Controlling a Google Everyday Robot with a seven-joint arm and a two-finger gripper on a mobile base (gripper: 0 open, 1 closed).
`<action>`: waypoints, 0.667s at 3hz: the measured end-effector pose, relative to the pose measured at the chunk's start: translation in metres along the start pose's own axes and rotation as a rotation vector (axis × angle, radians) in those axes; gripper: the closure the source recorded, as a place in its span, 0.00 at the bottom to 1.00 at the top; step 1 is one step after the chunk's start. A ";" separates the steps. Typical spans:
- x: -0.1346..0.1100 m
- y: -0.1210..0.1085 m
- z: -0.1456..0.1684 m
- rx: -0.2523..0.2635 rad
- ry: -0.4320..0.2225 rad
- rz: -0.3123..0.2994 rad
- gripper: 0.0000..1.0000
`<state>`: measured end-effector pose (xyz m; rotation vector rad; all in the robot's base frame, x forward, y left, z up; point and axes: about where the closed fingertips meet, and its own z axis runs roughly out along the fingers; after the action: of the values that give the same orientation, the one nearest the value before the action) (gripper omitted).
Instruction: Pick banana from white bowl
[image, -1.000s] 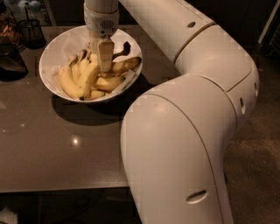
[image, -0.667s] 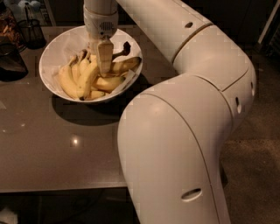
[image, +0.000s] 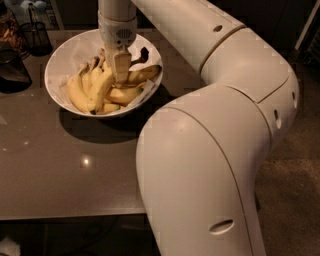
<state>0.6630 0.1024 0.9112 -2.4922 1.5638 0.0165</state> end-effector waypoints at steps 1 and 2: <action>-0.002 -0.008 0.003 0.026 -0.007 -0.001 0.83; -0.003 -0.010 0.002 0.032 -0.009 -0.001 1.00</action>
Offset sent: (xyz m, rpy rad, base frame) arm 0.0050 0.0046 -0.0012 0.0140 -0.0162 -0.0011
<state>0.6706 0.1095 0.9115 -2.4654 1.5476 0.0026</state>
